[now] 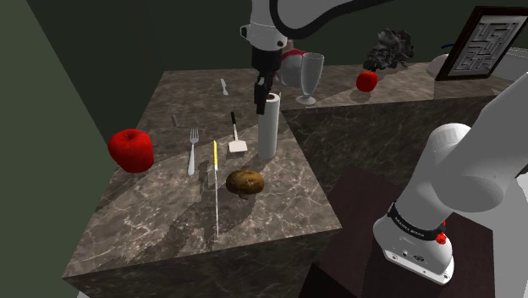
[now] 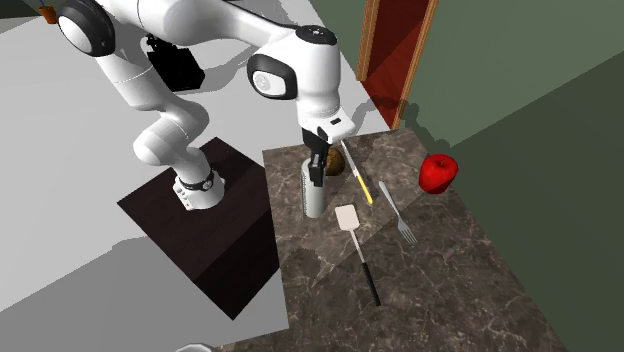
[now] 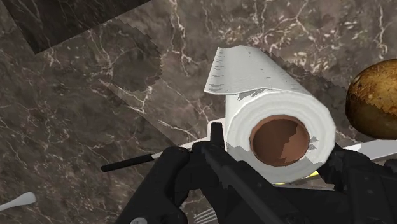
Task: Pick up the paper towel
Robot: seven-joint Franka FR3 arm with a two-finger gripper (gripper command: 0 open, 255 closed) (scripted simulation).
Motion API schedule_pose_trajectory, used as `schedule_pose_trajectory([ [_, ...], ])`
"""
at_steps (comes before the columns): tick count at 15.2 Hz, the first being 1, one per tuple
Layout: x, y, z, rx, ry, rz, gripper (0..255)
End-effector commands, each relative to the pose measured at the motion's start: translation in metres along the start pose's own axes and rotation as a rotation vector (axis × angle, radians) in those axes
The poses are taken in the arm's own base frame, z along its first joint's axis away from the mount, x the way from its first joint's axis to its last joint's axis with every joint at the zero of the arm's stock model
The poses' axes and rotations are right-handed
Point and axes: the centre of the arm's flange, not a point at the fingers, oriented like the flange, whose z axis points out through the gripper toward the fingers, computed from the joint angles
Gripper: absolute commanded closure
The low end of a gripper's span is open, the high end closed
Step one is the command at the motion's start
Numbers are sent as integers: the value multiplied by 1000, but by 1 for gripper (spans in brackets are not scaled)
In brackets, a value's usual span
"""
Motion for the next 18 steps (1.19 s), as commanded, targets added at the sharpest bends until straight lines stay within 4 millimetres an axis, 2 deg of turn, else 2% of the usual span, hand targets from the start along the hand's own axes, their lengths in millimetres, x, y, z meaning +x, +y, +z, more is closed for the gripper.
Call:
schedule_pose_trajectory([
  [1,0,0,1,0,0,0,255],
  [9,0,0,1,0,0,0,255],
  [18,2,2,-46,0,0,0,255],
])
